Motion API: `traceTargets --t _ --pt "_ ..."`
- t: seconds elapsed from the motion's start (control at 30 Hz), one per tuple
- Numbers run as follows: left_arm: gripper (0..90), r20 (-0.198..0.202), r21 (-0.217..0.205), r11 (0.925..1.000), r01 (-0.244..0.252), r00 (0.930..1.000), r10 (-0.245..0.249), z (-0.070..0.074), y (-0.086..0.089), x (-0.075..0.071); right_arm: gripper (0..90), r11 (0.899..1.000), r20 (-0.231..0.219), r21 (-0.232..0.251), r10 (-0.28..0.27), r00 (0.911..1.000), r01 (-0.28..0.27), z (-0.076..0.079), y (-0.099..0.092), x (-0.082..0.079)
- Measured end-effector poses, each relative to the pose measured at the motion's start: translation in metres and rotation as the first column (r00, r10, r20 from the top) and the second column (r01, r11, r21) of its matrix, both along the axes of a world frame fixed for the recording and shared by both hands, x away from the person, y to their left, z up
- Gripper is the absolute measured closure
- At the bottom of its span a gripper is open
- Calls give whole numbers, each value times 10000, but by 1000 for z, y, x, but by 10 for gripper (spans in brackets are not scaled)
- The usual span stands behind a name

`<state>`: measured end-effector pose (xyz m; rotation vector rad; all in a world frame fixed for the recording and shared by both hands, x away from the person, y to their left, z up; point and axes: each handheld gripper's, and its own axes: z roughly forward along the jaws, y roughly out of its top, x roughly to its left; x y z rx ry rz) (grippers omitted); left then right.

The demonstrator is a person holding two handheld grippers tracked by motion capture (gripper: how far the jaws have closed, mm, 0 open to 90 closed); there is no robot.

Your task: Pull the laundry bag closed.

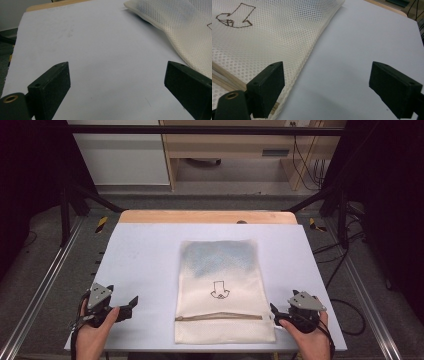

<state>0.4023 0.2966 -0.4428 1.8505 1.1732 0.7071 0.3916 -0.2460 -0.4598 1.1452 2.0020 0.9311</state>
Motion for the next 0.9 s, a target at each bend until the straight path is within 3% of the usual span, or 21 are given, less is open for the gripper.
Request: traceTargets --t 0.13,0.3,0.47,0.57,0.7,0.8,0.87,0.9 --pt "58 -34 142 9998 171 9998 -171 0 -4 -6 162 9993 -207 -206 306 9993 -310 2 8 1" --pt "45 -76 235 9990 393 9992 -391 -2 -7 -13 202 9930 -359 -678 946 9949 -969 16 26 4" --pt "39 -256 284 9970 714 9972 -707 -5 -12 -24 224 9733 -915 -922 2019 9751 -2102 32 53 12" --pt "37 -268 336 9950 936 9953 -928 -6 -16 -30 236 9456 -1266 -1339 2805 9515 -2966 42 73 15" --pt "37 -235 409 9951 895 9958 -886 -5 -18 -27 272 9010 -1698 -1824 3653 9153 -3935 51 102 19" --pt "37 -167 423 9966 703 9974 -697 -3 -13 -25 312 8631 -1947 -1809 4385 8774 -4715 57 122 21" --pt "39 -135 320 9980 542 9985 -538 -3 -9 -23 353 8453 -2053 -1913 4626 8625 -4989 60 133 23" --pt "39 -132 294 9985 461 9989 -457 -3 -8 -22 377 8359 -2187 -1852 4776 8509 -5168 62 139 23"
